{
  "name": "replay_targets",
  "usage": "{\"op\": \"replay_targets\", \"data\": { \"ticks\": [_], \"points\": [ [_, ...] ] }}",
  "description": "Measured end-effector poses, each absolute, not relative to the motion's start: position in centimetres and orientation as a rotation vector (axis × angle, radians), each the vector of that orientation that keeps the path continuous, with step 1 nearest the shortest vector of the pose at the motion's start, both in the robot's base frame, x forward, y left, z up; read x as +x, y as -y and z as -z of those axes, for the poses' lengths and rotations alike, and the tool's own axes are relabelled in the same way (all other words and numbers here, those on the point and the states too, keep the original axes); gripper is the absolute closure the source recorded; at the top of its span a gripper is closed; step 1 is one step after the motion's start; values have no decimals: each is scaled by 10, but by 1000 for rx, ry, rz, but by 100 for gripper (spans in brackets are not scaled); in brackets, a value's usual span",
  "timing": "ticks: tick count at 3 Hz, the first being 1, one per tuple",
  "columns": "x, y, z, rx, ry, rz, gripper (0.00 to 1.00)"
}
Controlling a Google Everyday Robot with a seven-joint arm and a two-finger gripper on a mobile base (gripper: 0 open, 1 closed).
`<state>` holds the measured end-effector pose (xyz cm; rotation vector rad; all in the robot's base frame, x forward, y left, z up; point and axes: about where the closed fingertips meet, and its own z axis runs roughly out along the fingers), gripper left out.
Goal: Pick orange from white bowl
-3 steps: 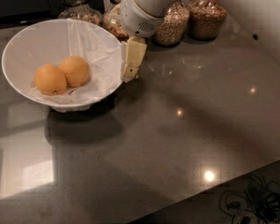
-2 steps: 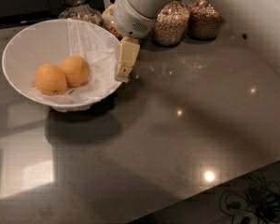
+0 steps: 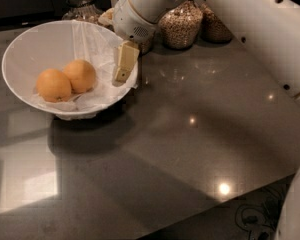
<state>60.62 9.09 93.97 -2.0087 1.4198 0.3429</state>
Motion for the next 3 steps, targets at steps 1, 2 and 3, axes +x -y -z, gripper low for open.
{"op": "replay_targets", "data": {
  "ticks": [1,2,3],
  "points": [
    [607,-105,-924,-1992,-1392,-417,0],
    [608,-119,-917,-1976,-1366,-467,0],
    [610,-131,-915,-1981,-1338,-494,0]
  ]
}}
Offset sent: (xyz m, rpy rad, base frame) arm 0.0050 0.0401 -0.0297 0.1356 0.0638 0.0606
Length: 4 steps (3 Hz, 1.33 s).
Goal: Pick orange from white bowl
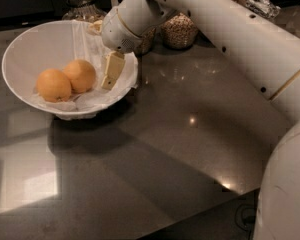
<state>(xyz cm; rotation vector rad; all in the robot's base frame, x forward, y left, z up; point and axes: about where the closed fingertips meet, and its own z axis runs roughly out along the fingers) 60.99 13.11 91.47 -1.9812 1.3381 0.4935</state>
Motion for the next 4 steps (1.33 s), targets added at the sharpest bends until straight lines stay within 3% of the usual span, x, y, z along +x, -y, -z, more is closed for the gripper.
{"op": "replay_targets", "data": {
  "ticks": [2,3,4],
  "points": [
    [615,-150,-907,-2028,-1324,-498,10],
    [617,-155,-897,-2069,-1346,-466,22],
    [621,-156,-888,-2108,-1374,-422,26]
  ]
}}
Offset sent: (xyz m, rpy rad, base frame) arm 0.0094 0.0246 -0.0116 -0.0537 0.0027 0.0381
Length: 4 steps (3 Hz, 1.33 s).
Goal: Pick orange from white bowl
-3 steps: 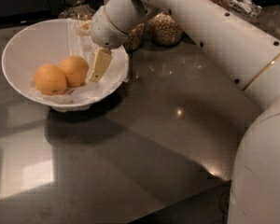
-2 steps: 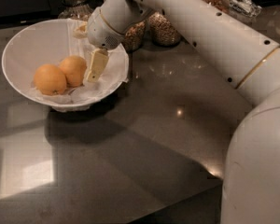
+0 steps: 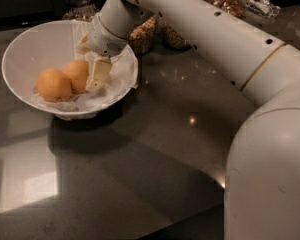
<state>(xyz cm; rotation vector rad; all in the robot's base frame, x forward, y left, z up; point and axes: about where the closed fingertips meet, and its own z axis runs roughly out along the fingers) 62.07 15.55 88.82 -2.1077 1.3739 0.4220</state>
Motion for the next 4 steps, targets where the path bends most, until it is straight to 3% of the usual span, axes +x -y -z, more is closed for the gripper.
{"op": "replay_targets", "data": {
  "ticks": [2,4],
  "points": [
    [631,-169,-869,-2174,-1376,-397,28],
    [635,-174,-864,-2180,-1370,-417,70]
  ]
}}
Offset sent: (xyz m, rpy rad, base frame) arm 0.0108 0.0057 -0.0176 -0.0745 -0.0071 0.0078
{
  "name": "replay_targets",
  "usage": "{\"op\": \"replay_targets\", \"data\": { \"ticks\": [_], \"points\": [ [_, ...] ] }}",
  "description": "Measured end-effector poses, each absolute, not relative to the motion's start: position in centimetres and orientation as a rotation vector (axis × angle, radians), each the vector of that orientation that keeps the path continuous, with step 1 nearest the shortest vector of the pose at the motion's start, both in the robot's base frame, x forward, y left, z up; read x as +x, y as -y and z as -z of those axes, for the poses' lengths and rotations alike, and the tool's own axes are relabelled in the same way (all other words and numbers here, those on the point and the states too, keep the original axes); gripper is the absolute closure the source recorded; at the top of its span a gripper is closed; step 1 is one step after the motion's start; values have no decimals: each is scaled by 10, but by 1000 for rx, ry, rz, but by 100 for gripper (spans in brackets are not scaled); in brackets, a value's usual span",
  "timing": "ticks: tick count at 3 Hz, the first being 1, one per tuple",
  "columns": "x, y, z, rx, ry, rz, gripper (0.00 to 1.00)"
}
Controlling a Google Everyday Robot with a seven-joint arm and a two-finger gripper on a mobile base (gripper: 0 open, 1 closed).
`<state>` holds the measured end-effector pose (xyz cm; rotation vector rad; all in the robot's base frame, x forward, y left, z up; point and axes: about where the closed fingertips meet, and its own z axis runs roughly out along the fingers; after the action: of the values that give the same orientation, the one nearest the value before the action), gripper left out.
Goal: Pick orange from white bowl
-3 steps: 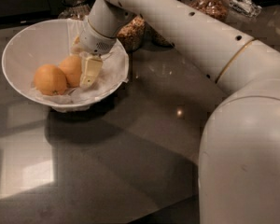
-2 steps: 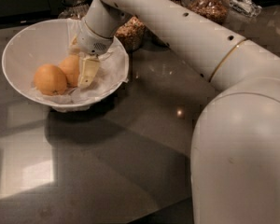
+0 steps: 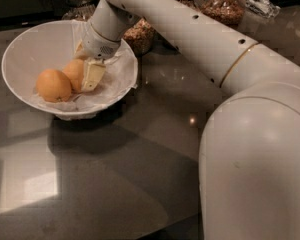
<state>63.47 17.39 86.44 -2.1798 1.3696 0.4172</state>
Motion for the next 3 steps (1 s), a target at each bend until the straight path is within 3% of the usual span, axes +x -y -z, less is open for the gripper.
{"op": "replay_targets", "data": {
  "ticks": [1,2,3],
  "points": [
    [635,-174,-864,-2180,-1370,-417,93],
    [634,-172,-866,-2175,-1366,-419,100],
    [633,-157,-870,-2126,-1322,-424,100]
  ]
}}
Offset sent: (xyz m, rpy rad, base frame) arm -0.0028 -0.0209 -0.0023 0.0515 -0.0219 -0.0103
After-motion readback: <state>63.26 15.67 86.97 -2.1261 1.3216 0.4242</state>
